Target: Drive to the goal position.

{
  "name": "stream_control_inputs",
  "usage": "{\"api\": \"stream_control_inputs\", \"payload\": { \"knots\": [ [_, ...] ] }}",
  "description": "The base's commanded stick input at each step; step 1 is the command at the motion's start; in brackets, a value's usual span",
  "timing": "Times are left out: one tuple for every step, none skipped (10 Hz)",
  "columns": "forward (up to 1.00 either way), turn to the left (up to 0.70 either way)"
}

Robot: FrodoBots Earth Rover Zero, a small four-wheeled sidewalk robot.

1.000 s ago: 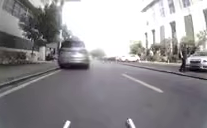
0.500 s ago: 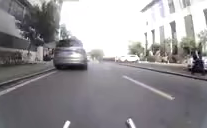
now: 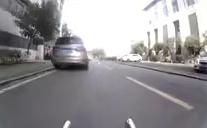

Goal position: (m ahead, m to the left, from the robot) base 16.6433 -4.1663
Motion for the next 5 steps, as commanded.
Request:
{"api": "stream_control_inputs", "payload": {
  "knots": [
    [0.70,-0.14],
    [0.70,-0.14],
    [0.70,-0.14],
    [0.70,-0.14],
    [0.70,-0.14]
  ]
}}
